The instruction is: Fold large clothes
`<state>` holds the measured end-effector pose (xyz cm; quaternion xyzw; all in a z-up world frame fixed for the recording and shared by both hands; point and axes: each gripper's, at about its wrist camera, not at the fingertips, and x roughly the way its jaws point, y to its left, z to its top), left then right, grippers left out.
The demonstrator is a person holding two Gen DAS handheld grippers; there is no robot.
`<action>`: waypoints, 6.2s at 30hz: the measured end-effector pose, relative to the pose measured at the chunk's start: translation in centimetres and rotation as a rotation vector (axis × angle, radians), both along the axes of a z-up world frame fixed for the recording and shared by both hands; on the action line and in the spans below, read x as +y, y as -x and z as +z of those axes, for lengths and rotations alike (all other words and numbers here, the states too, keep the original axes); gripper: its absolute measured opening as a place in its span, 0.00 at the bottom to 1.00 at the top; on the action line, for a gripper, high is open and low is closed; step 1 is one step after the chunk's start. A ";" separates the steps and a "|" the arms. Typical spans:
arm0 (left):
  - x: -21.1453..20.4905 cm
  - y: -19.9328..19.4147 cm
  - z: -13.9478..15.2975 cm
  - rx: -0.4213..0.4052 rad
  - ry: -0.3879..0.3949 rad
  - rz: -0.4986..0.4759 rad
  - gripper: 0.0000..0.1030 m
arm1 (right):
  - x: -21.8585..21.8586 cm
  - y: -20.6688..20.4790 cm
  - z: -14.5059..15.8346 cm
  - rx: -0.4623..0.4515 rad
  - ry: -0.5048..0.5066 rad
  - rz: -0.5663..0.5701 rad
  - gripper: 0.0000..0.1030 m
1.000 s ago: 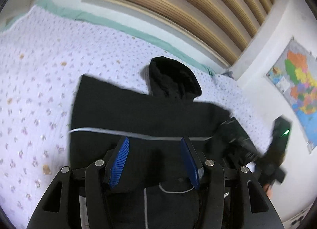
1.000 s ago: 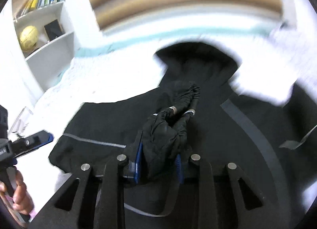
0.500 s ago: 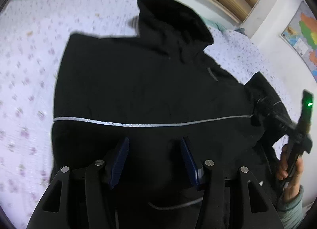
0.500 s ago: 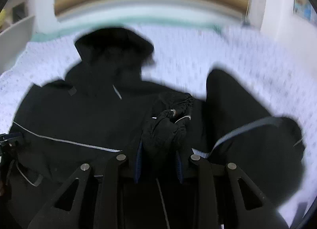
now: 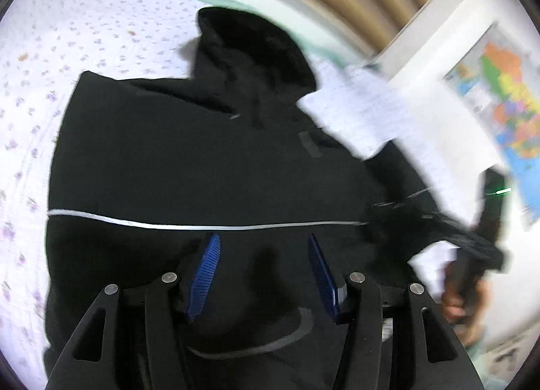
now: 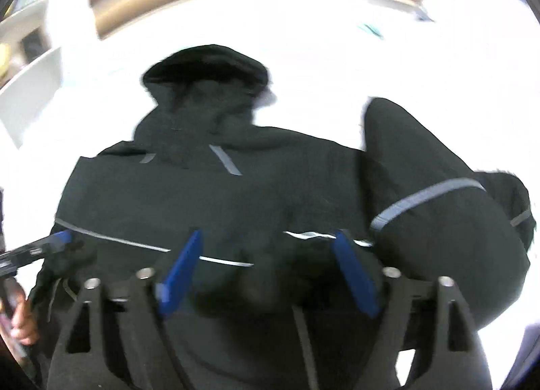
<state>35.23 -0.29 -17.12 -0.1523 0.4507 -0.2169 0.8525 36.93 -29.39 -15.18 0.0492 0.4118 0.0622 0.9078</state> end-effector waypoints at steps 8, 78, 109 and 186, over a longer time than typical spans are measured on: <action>-2.5 1.1 -3.2 -0.088 -0.222 0.011 0.57 | 4.5 -1.2 -8.9 0.102 0.150 0.041 0.84; -17.9 3.9 5.2 -0.182 -0.060 -0.101 0.62 | -30.7 6.7 3.3 -0.083 -0.022 -0.567 0.15; 9.1 12.9 5.5 -0.146 -0.249 0.146 0.62 | 23.9 -0.7 -3.4 0.167 -0.073 0.318 0.29; 7.4 0.5 -1.5 0.082 -0.034 0.134 0.45 | 4.8 0.0 -8.0 0.049 0.092 0.091 0.69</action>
